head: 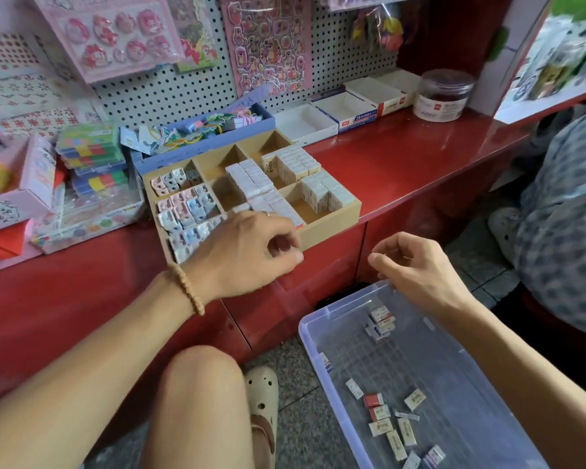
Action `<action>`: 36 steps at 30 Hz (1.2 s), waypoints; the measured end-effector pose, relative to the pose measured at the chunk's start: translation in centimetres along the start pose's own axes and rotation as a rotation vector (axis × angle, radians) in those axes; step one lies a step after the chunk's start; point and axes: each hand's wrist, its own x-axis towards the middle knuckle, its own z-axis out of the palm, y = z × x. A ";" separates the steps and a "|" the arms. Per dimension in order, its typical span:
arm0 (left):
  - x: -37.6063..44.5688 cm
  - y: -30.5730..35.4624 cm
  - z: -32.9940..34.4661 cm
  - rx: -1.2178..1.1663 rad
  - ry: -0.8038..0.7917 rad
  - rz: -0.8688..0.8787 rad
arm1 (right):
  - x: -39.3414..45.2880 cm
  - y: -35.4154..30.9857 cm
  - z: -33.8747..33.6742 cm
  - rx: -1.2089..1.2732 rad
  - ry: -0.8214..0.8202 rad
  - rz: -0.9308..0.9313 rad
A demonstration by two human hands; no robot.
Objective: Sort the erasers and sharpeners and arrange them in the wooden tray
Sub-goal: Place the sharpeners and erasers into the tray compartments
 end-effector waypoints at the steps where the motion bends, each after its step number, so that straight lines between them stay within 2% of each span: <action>1: -0.5 1.2 1.0 -0.041 -0.029 0.002 | -0.2 0.3 -0.3 -0.022 0.002 -0.008; 7: -3.4 6.1 10.0 -0.285 -0.248 -0.063 | -1.0 3.8 -1.7 -0.098 0.040 0.005; 12: -5.5 5.9 19.2 -0.238 -0.403 -0.179 | -1.4 10.1 -1.0 -0.166 0.017 0.115; 15: -6.2 5.1 22.7 -0.186 -0.417 -0.218 | -1.2 15.4 0.9 -0.184 -0.020 0.268; 22: -4.4 0.6 28.0 -0.049 -0.400 -0.290 | -0.8 27.1 8.5 0.131 0.039 0.777; 24: -3.5 -0.8 29.4 0.004 -0.404 -0.278 | 0.4 28.9 10.6 0.230 0.081 0.842; 29: -2.2 -3.4 32.3 0.076 -0.458 -0.261 | 4.7 31.6 13.9 0.487 0.343 0.987; 32: -2.6 -3.7 33.1 0.188 -0.429 -0.199 | 6.8 32.6 15.2 0.686 0.433 1.069; 36: -2.6 -3.4 33.6 0.174 -0.352 -0.214 | 8.0 33.9 16.7 0.731 0.511 1.043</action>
